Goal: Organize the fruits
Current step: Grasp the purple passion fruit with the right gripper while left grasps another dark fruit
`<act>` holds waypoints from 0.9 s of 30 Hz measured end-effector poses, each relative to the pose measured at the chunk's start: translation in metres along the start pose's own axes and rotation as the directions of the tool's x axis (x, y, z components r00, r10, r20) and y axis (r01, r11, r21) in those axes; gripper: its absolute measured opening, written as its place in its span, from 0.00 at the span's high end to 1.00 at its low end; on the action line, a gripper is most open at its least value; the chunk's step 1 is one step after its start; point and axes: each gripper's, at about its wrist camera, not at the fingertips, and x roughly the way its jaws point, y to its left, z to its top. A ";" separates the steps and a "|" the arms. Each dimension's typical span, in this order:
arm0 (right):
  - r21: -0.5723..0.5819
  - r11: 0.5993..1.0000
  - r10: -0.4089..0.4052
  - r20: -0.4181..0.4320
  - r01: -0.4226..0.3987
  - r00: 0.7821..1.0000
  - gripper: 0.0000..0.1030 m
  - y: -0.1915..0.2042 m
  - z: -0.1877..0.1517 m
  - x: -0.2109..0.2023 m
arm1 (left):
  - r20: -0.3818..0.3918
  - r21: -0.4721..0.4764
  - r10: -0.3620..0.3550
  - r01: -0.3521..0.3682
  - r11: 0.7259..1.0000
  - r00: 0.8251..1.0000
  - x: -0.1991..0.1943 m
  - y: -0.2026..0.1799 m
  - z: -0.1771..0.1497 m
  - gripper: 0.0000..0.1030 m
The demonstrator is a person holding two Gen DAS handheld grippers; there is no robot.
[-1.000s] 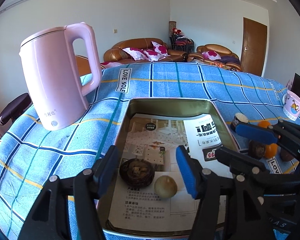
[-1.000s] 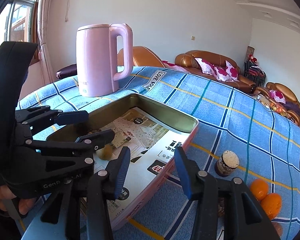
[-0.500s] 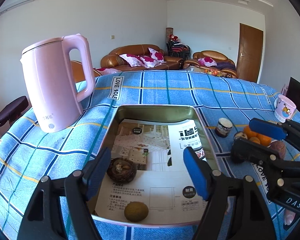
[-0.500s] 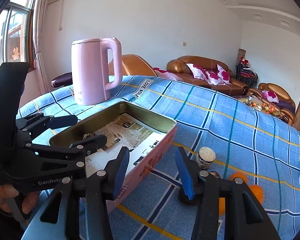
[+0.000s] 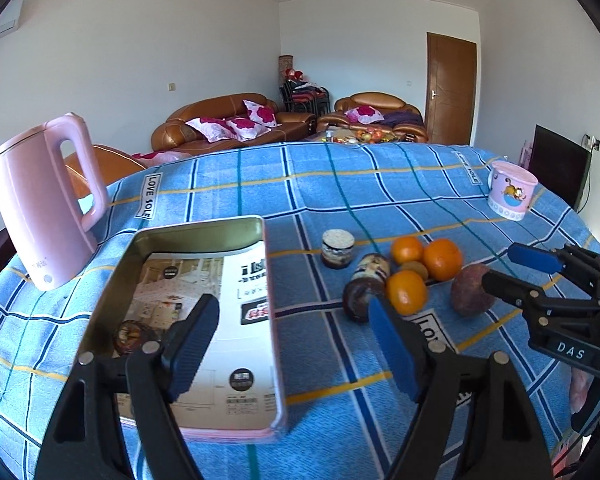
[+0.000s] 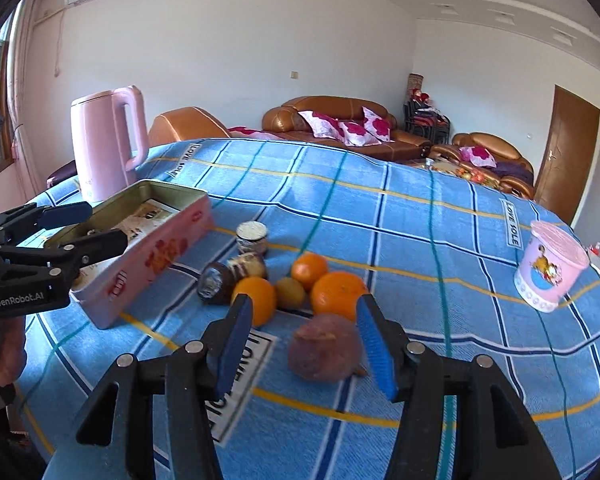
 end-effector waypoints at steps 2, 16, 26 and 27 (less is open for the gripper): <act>0.025 1.000 -0.013 -0.024 0.013 1.000 0.46 -0.009 -0.005 0.003 | -0.014 0.015 -0.013 0.013 1.000 1.000 0.004 -0.011 -0.002 0.23; 0.046 0.998 0.061 -0.177 -0.054 0.982 0.46 -0.012 -0.006 0.040 | -0.072 0.065 -0.042 0.047 0.997 0.996 0.025 -0.038 -0.004 0.23; 0.085 0.994 0.085 -0.186 -0.070 0.979 0.50 -0.017 -0.007 0.042 | -0.185 0.060 -0.059 0.071 0.996 0.981 0.058 -0.044 0.000 0.45; 0.092 0.993 0.088 -0.185 -0.072 0.979 0.50 -0.019 -0.007 0.042 | -0.189 0.065 -0.051 0.064 0.996 0.981 0.060 -0.046 0.001 0.45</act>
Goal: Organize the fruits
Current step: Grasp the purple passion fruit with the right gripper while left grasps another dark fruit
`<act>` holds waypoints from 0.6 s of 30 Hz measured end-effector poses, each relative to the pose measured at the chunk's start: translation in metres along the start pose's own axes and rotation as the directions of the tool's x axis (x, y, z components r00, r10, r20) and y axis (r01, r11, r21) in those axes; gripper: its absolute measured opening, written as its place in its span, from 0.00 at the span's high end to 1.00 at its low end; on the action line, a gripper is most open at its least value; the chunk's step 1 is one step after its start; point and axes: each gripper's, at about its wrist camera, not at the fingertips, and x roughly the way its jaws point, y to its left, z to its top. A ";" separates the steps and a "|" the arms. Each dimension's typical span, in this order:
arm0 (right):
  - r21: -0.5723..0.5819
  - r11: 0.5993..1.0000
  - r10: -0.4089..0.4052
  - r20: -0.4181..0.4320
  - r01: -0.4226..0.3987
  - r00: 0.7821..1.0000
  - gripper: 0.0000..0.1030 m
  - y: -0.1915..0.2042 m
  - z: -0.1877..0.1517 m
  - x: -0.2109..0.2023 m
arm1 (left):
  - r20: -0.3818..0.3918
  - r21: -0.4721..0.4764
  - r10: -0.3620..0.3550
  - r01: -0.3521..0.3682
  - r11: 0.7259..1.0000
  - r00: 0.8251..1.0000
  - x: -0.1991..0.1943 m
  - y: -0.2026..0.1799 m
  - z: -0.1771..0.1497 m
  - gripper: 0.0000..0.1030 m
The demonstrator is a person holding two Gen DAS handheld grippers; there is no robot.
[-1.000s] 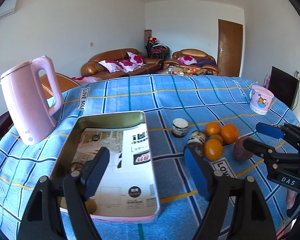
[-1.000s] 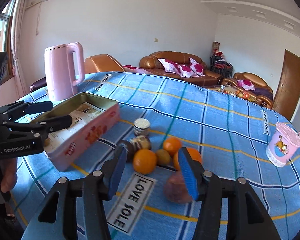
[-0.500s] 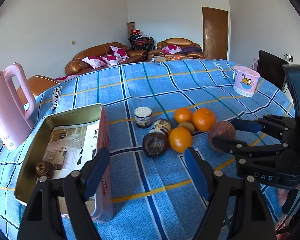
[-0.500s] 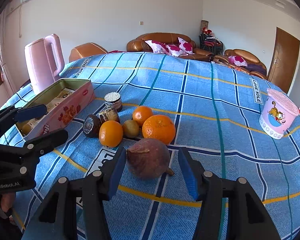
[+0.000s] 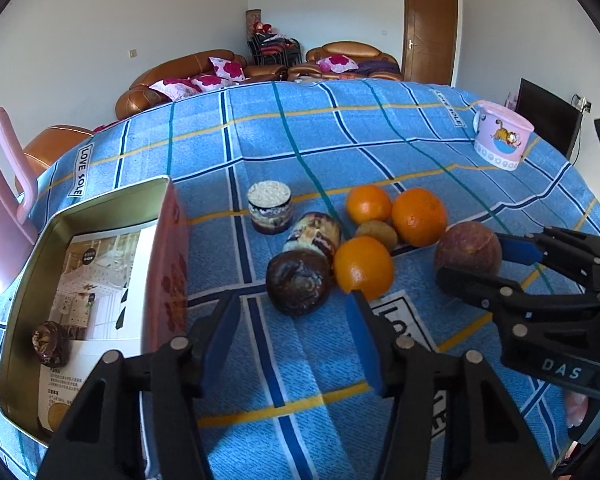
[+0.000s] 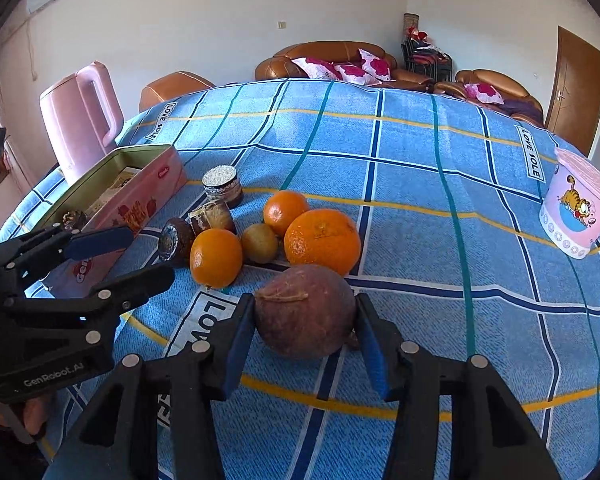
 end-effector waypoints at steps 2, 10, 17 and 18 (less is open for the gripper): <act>0.007 1.000 0.005 0.000 -0.005 1.000 0.50 -0.001 0.000 0.000 | -0.004 0.007 0.007 -0.007 1.000 1.000 0.003 -0.002 0.003 0.45; 0.010 1.000 0.008 0.000 -0.008 1.000 0.50 -0.002 0.000 0.000 | -0.016 0.047 0.028 -0.028 0.998 0.999 0.014 -0.010 0.009 0.63; 0.027 1.000 0.009 0.030 -0.010 0.999 0.50 -0.005 0.000 -0.005 | 0.031 0.036 -0.008 0.007 0.999 0.999 0.003 -0.010 0.007 0.63; 0.029 1.000 0.008 0.039 -0.009 0.999 0.50 -0.005 0.000 -0.007 | 0.039 0.028 -0.013 0.012 1.000 0.999 0.002 -0.008 0.007 0.63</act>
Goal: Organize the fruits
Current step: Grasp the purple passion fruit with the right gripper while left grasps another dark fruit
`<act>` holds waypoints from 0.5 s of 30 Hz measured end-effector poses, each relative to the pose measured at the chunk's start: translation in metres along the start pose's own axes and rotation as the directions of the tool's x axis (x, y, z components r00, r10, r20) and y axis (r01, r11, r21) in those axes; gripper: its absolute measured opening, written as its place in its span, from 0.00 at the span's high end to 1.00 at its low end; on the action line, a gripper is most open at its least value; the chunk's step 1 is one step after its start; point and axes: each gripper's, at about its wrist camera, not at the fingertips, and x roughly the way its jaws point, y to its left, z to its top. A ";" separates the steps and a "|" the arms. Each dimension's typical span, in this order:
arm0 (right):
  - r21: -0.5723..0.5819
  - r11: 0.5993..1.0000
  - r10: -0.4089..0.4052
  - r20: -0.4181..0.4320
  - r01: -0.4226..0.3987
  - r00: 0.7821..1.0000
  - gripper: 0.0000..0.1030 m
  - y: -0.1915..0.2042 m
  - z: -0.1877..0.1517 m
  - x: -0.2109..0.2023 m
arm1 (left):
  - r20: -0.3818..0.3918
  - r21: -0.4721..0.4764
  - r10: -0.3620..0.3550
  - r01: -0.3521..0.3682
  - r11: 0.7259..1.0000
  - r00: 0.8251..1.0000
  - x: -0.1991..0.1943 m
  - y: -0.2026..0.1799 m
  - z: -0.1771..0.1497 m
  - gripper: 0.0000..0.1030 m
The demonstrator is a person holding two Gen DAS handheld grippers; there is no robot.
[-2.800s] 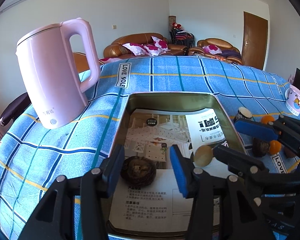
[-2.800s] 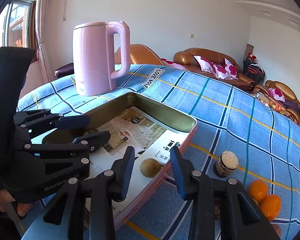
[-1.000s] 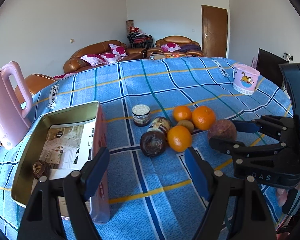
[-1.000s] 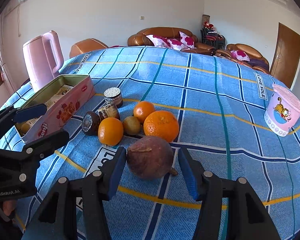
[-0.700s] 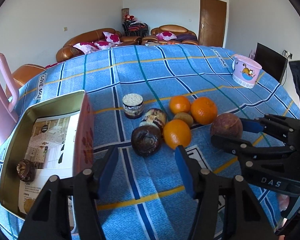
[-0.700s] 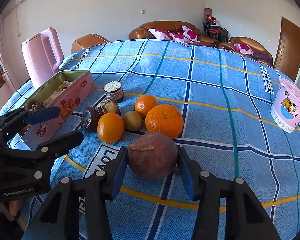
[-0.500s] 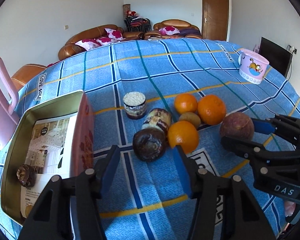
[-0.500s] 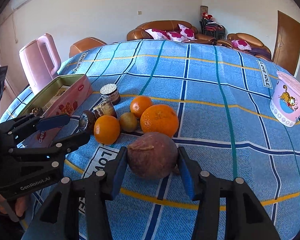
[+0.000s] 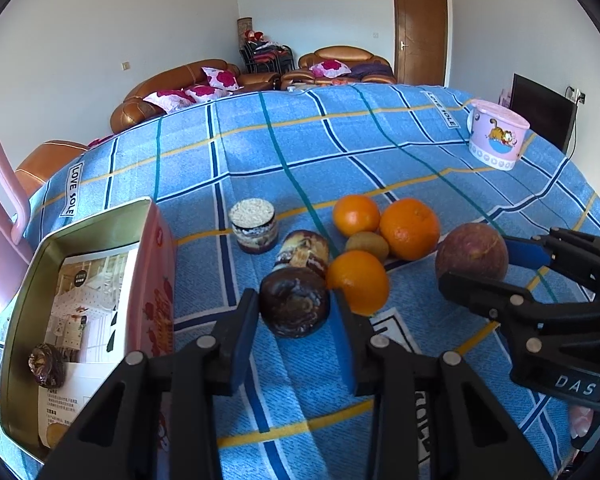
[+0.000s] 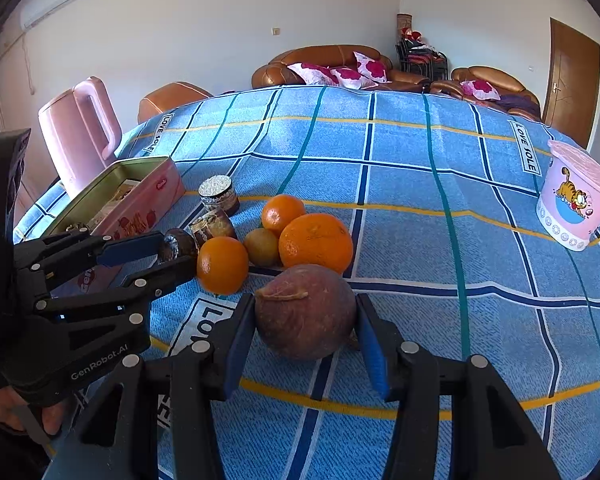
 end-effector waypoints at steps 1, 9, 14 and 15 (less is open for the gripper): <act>0.001 1.000 -0.002 0.007 0.002 1.000 0.50 0.000 0.000 -0.002 | 0.008 -0.008 -0.006 0.006 1.000 1.000 -0.002 0.001 0.000 0.63; -0.011 1.000 -0.022 0.036 0.022 0.999 0.50 0.002 0.000 -0.006 | 0.062 -0.042 -0.030 0.032 0.999 0.998 -0.011 0.009 -0.001 0.63; -0.019 1.000 -0.019 0.086 0.020 0.996 0.50 0.004 -0.001 -0.015 | 0.093 -0.042 -0.038 0.042 0.998 0.995 -0.017 0.010 -0.002 0.63; -0.020 1.000 -0.018 0.094 0.020 0.995 0.50 0.004 -0.001 -0.016 | 0.098 -0.041 -0.040 0.045 0.998 0.994 -0.018 0.010 -0.002 0.63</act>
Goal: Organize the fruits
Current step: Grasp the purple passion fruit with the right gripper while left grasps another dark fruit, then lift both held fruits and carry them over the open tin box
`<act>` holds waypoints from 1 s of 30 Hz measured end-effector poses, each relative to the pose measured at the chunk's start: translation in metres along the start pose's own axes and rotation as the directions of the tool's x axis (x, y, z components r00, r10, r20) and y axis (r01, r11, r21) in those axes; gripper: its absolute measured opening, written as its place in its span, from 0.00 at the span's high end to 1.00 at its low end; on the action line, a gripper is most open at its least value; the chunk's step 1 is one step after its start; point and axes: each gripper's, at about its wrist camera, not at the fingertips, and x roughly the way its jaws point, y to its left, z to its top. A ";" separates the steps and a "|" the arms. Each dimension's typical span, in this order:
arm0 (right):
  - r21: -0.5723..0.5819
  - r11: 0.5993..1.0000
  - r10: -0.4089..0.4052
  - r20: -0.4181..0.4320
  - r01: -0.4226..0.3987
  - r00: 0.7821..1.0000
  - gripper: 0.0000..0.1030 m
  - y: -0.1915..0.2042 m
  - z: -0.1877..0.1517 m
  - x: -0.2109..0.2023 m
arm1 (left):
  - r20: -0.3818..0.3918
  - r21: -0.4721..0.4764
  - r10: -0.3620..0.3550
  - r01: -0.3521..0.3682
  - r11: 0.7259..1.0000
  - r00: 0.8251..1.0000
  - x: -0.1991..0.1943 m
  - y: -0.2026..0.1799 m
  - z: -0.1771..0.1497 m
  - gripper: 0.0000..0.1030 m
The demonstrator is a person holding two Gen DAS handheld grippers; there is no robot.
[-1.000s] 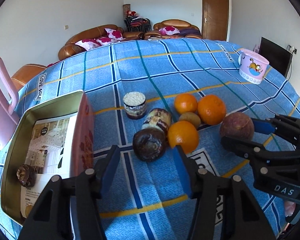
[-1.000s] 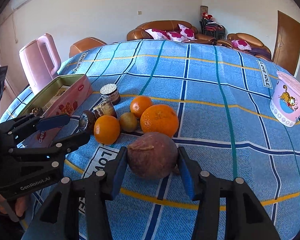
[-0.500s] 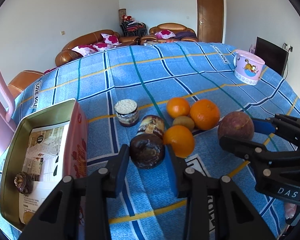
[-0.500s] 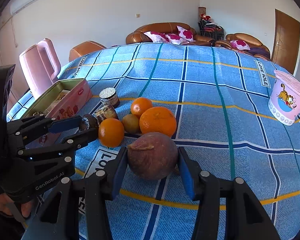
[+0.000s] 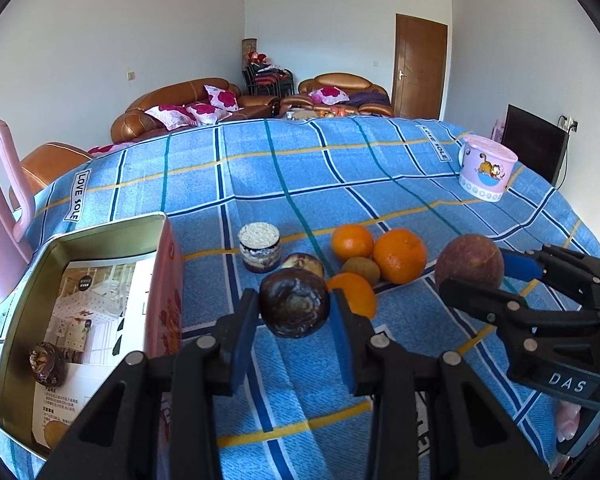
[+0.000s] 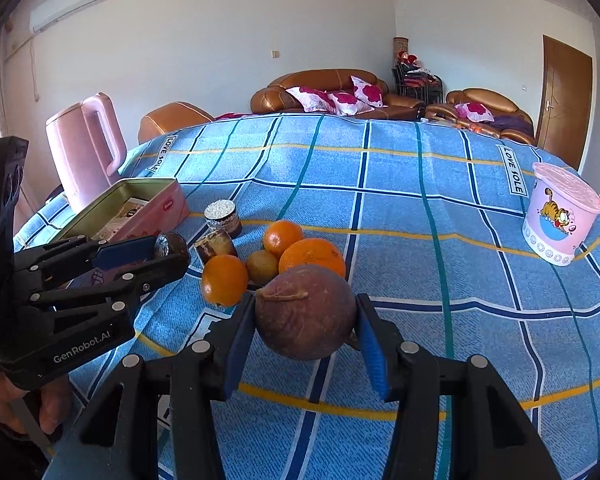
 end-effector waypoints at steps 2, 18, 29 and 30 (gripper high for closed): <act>-0.002 1.000 -0.001 0.013 0.001 1.000 0.50 0.000 0.000 -0.002 | 0.011 0.001 0.000 0.000 1.000 1.000 -0.002 0.000 0.000 0.63; -0.012 1.000 -0.003 0.083 0.004 0.997 0.50 0.001 0.000 -0.014 | 0.091 -0.001 0.011 -0.011 1.000 0.996 -0.017 0.001 -0.001 0.63; -0.017 1.000 -0.007 0.120 0.009 0.993 0.50 0.001 -0.002 -0.021 | 0.123 -0.004 0.018 -0.017 1.000 0.992 -0.023 0.001 -0.002 0.63; -0.017 1.000 -0.008 0.124 0.010 0.992 0.50 0.001 -0.002 -0.022 | 0.125 -0.004 0.018 -0.018 1.000 0.992 -0.024 0.001 -0.002 0.63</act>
